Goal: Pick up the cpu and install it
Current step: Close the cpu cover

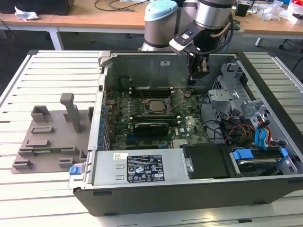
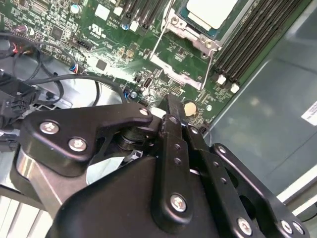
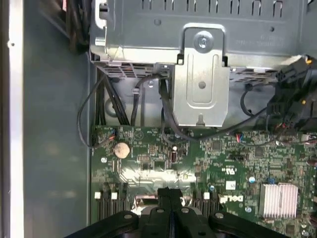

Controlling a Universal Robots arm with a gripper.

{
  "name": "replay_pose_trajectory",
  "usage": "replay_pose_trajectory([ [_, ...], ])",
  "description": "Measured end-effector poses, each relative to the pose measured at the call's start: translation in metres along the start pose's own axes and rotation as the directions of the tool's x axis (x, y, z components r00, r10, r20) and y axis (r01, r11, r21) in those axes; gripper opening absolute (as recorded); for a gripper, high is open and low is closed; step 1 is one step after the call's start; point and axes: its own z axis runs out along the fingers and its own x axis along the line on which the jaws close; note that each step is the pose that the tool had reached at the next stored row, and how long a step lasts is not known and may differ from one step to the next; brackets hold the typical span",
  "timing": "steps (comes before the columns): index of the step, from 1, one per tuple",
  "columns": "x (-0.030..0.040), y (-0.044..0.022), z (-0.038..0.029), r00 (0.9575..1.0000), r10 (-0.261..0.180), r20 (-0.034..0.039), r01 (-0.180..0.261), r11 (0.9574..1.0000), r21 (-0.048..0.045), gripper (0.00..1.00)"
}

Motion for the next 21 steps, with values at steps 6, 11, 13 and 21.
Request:
replay_pose_trajectory([
  [6, 0.0006, 0.0031, 0.018, 1.0, 0.0, 0.0, 0.0, 1.0, 0.0029, 0.11],
  [11, 0.0011, 0.0036, 0.0309, 1.0, 0.0, -0.0002, 0.0, 1.0, 0.0046, 0.11],
  [13, 0.0012, 0.0038, 0.0359, 1.0, 0.0, -0.0001, 0.0, 1.0, 0.0053, 0.11],
  [21, 0.0018, -0.0055, 0.0431, 1.0, -0.002, -0.0021, 0.002, 1.0, 0.0057, 0.11],
])
